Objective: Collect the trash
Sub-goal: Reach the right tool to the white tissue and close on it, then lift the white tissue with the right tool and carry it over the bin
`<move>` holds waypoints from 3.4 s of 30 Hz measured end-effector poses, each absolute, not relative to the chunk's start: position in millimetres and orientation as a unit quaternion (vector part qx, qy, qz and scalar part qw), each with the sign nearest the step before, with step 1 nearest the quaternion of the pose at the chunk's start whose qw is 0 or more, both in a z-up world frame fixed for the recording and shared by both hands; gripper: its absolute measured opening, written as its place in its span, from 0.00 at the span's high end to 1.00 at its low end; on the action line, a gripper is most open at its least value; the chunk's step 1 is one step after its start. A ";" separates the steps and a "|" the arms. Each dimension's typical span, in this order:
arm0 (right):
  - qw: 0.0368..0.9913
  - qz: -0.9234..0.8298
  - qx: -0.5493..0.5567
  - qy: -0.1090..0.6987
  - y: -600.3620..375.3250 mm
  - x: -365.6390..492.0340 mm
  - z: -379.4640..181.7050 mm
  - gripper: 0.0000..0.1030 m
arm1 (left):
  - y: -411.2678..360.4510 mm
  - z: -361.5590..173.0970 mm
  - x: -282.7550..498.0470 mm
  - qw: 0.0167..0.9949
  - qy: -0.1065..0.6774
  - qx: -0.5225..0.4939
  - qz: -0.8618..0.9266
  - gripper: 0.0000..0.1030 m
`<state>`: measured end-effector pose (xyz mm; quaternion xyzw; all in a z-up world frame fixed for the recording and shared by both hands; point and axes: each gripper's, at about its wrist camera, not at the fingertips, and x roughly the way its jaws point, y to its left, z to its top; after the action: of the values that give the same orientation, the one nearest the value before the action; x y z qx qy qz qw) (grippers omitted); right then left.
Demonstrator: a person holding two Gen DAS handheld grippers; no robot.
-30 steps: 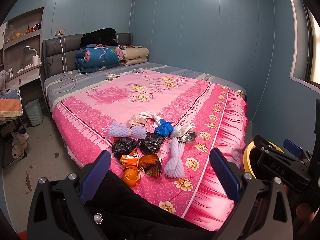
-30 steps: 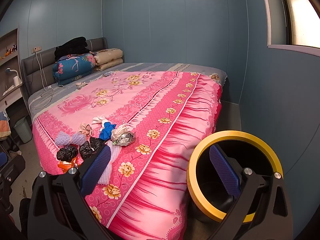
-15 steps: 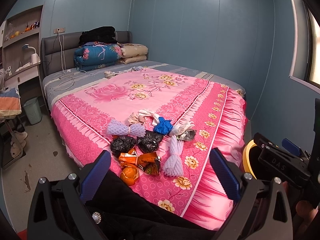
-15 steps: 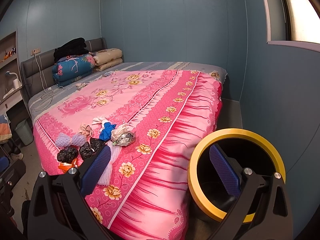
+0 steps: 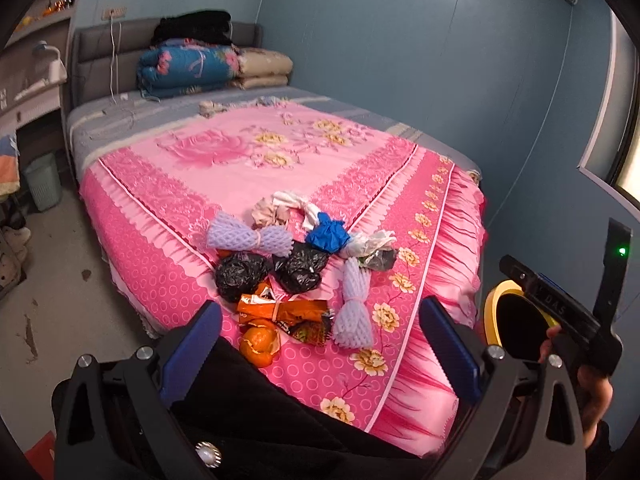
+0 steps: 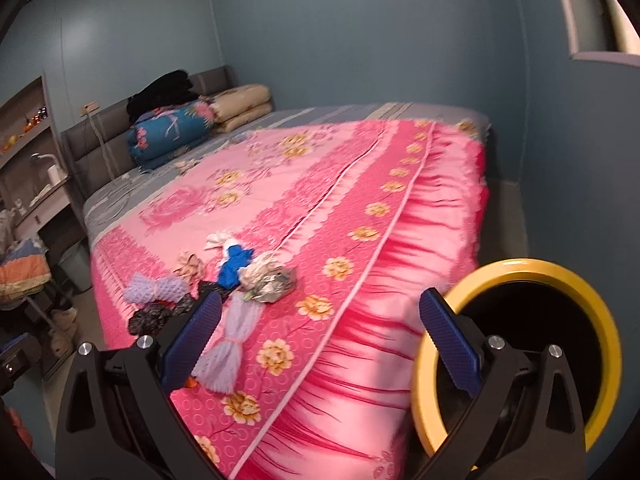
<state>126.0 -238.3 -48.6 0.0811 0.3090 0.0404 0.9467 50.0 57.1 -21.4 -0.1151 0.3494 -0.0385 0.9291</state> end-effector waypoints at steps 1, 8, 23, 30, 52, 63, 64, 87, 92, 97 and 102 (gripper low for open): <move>0.941 0.052 0.087 0.323 -238.3 134.5 -50.6 0.08 | 64.2 -23.7 54.0 0.925 0.358 -0.120 -0.040 0.08; 0.904 0.082 0.084 0.412 -225.7 196.0 -74.1 0.08 | 101.6 -67.0 84.1 0.888 0.445 -0.116 -0.029 0.08; 0.839 0.133 0.103 0.518 -186.7 313.0 -107.3 0.08 | 111.9 -123.4 136.5 0.866 0.480 -0.134 -0.024 0.08; 0.820 0.145 0.088 0.546 -162.6 335.4 -131.0 0.08 | 100.1 -140.3 151.1 0.852 0.505 -0.119 -0.065 0.08; 0.789 0.147 0.052 0.594 -133.7 397.3 -147.1 0.23 | 93.7 -165.0 167.1 0.842 0.516 -0.128 -0.098 0.20; 0.752 0.147 -0.012 0.643 -108.3 405.1 -187.1 0.55 | 82.7 -170.0 166.1 0.839 0.521 -0.107 -0.113 0.53; 0.750 0.148 -0.017 0.644 -106.9 403.6 -188.9 0.58 | 81.7 -170.1 165.8 0.839 0.522 -0.105 -0.115 0.57; 0.766 0.200 0.078 0.606 -151.2 353.3 -127.8 0.85 | 91.1 -157.8 146.1 0.855 0.470 -0.150 -0.161 0.97; 0.774 0.218 0.099 0.587 -162.1 341.1 -108.8 0.85 | 87.2 -146.7 134.5 0.862 0.452 -0.147 -0.179 0.97; 0.782 0.234 0.111 0.568 -171.6 319.1 -89.8 0.85 | 86.9 -133.4 126.8 0.866 0.435 -0.152 -0.195 0.97; 0.783 0.250 0.122 0.557 -181.4 295.4 -75.5 0.85 | 85.2 -113.6 118.9 0.874 0.415 -0.149 -0.204 0.97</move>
<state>295.4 -181.4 -75.5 0.1219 0.5568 0.2503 0.7826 118.9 85.2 -113.6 -0.1490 0.4145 -0.2045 0.8742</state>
